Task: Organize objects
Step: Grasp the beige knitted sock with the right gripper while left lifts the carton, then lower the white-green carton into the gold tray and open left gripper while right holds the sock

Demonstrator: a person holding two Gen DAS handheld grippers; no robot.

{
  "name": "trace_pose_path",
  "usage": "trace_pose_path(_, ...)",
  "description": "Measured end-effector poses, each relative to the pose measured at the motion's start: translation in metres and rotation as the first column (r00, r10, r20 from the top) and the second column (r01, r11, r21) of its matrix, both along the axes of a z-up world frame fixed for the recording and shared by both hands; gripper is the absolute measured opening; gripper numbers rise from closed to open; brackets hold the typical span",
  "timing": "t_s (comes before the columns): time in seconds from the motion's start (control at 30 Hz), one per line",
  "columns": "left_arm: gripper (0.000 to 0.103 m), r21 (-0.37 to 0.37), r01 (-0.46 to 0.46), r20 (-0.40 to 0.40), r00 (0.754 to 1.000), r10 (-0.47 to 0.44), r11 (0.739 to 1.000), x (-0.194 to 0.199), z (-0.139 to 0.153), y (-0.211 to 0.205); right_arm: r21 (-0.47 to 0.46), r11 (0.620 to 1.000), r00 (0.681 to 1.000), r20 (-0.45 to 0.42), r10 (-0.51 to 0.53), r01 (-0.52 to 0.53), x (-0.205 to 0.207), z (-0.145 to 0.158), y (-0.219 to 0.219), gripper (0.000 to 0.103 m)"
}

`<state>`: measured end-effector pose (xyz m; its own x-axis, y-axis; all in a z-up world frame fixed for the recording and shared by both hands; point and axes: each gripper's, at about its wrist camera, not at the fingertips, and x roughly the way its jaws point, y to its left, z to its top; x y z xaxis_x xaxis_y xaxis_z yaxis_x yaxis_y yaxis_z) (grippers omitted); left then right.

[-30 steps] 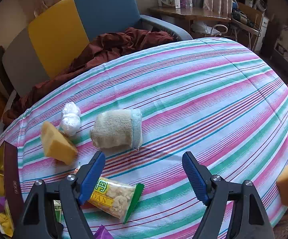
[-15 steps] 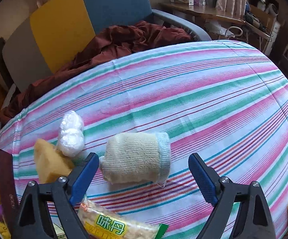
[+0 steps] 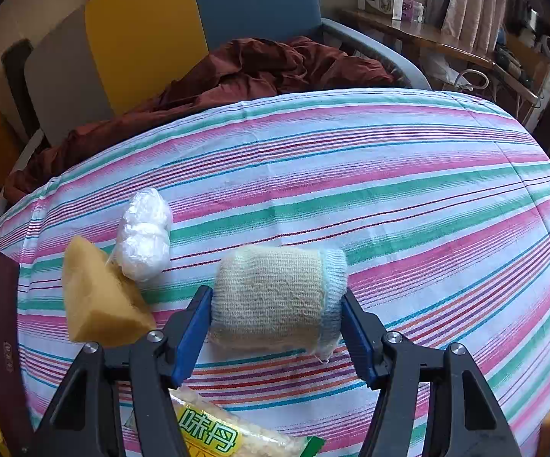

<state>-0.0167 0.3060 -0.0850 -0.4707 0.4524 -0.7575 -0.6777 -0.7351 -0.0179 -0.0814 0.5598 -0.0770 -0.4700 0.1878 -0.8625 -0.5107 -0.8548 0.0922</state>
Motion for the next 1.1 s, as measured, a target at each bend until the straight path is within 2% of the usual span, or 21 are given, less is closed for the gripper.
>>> trace_pose_path(0.23,0.029,0.009,-0.004,-0.116,0.993,0.005,1.0,0.021,0.051,-0.014,0.01,1.0,1.0,0.0,0.005,-0.005,-0.001,0.001,-0.002,0.065)
trace_pose_path(0.43,0.029,0.015,-0.058,-0.203,0.977,0.059,0.998,0.032,0.094,-0.043,0.036,0.999,1.0,0.004,0.016,-0.016,0.0,0.002,-0.005,0.065)
trace_pose_path(0.6,0.029,0.003,-0.105,-0.262,0.96,0.102,0.995,0.036,0.115,-0.066,0.039,0.999,1.0,0.0,0.011,-0.011,0.002,0.003,-0.005,0.065)
trace_pose_path(0.9,0.029,0.006,-0.184,-0.295,0.939,0.177,0.983,0.032,0.125,-0.105,0.044,0.999,1.0,-0.006,-0.018,0.019,0.007,0.003,-0.003,0.065)
trace_pose_path(1.1,0.029,0.007,-0.226,-0.258,0.941,0.22,0.974,0.019,0.113,-0.128,0.048,0.998,0.999,-0.005,-0.04,0.04,0.009,0.004,-0.003,0.065)
